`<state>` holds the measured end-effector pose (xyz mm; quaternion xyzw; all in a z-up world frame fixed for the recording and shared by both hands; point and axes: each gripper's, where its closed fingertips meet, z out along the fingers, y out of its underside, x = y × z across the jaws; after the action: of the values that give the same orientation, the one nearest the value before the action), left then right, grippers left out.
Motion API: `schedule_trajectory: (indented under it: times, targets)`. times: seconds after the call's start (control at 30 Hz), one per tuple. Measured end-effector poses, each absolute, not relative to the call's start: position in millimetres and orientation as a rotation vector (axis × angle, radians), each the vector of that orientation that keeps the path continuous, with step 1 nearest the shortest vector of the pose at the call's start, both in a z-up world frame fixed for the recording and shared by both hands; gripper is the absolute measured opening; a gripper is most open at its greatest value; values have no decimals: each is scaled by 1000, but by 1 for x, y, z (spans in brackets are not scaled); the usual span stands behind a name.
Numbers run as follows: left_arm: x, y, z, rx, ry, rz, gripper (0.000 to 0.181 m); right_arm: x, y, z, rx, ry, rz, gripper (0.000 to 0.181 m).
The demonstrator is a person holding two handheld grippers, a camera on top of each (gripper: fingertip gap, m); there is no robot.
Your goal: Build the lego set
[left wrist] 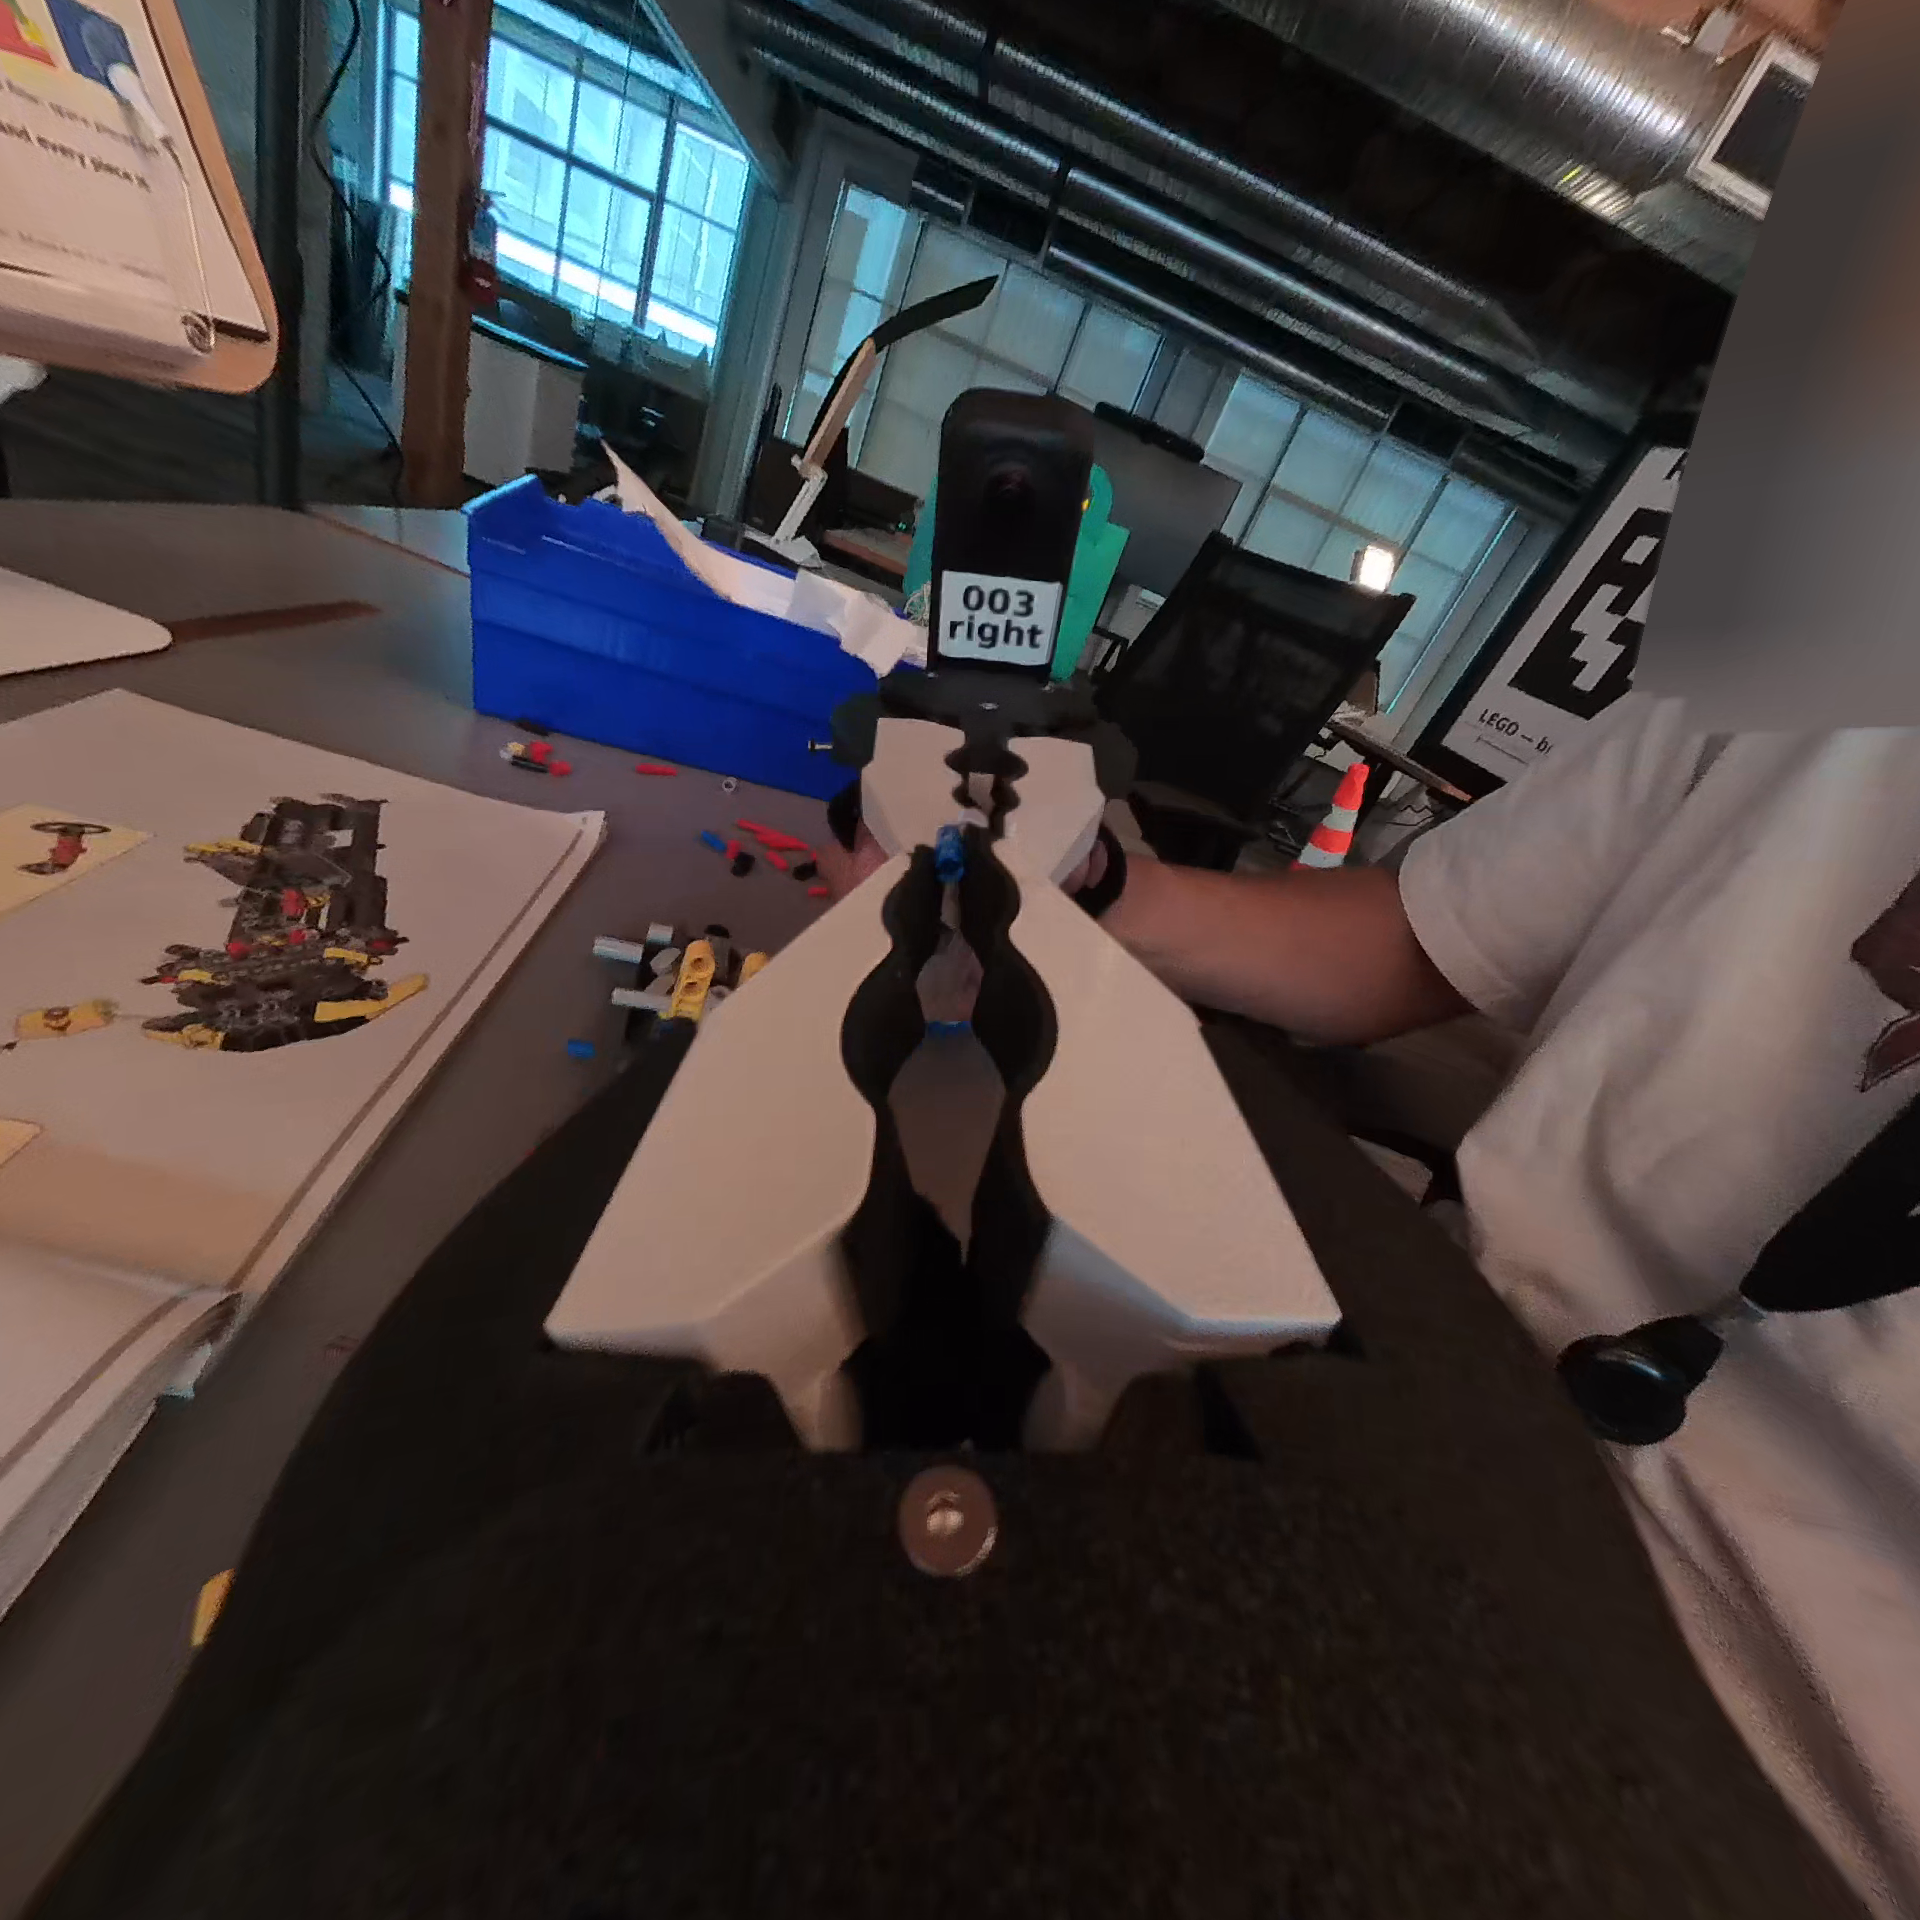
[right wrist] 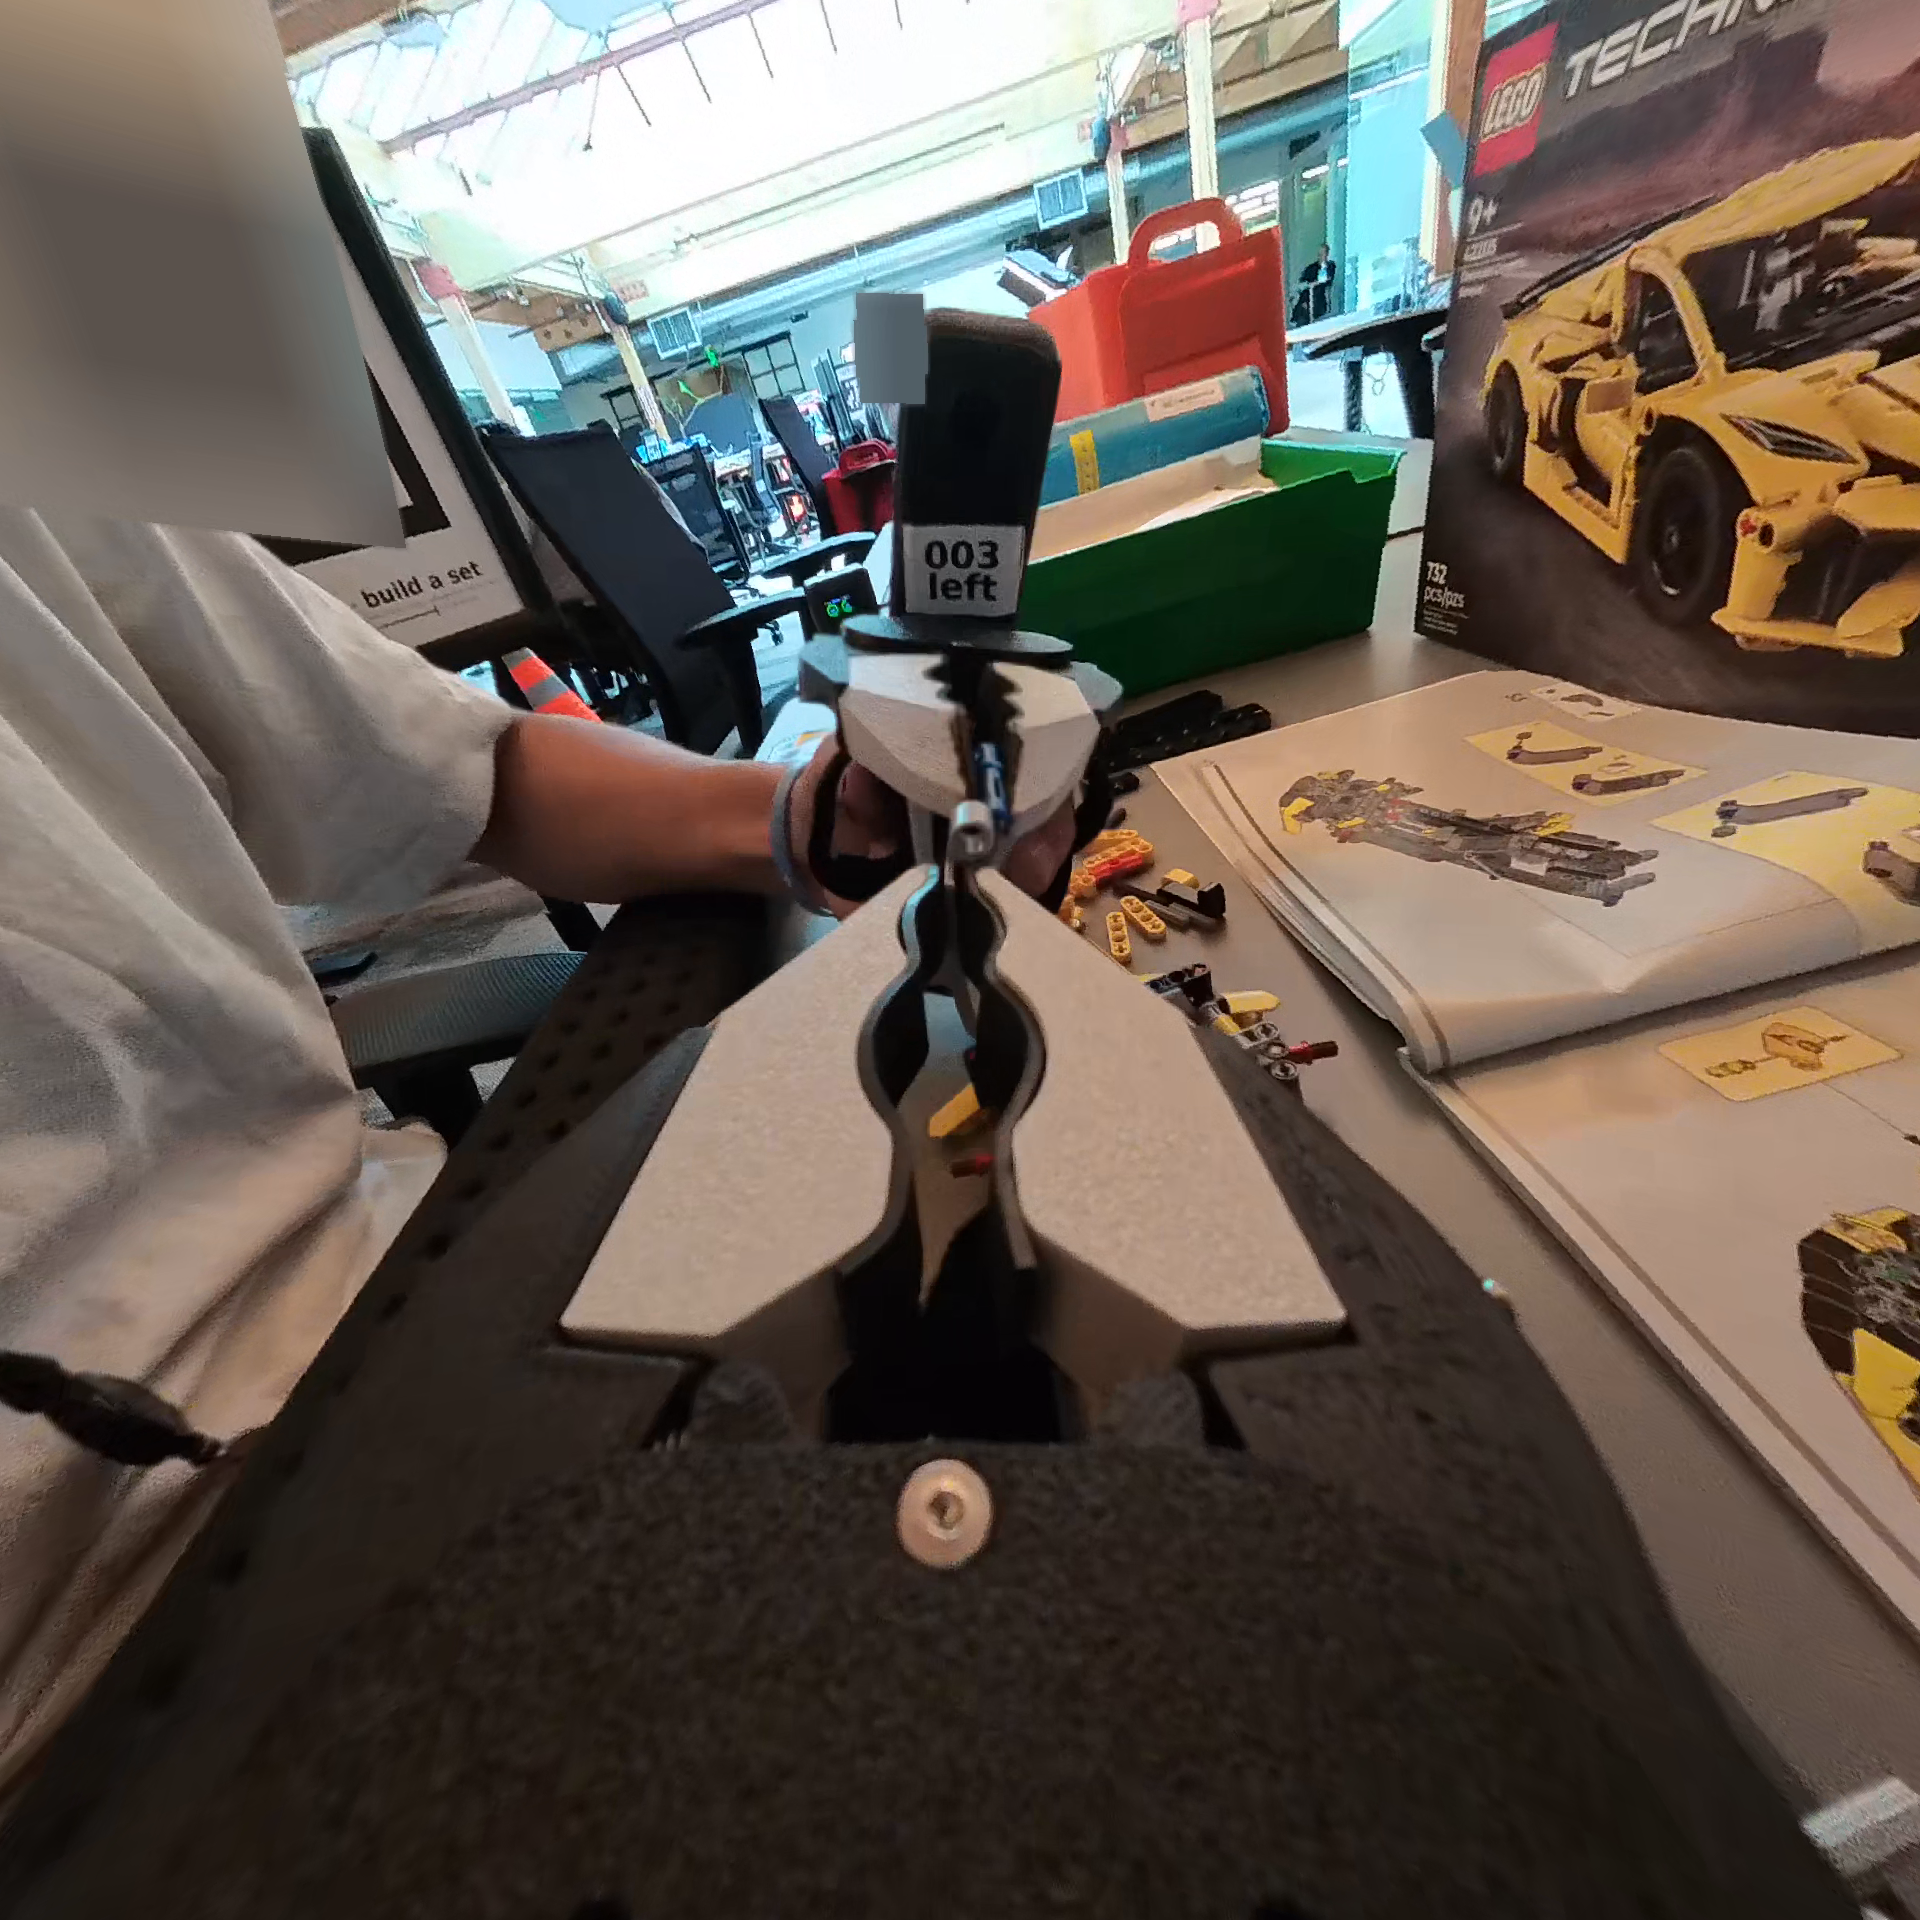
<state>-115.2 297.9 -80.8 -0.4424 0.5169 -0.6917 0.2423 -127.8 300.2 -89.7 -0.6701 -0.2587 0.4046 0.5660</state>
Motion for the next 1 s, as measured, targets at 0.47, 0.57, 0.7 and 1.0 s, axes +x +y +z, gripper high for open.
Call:
schedule_trajectory:
  times: [0.47,0.57,0.7,1.0]
  targets:
    - [-116,294,-81,-1200,1427,-1928,3,-127,298,-92,-1578,-604,978,1]
    - [-117,293,-82,-1198,1441,-1925,3,-127,298,-94,-1583,-614,966,1]
    - [-118,293,-82,-1205,1447,-1939,3,-128,299,-94,-1584,-618,953,0]
    - [-117,292,-84,-1210,1459,-1905,3,-128,296,-95,-1592,-591,1049,1]
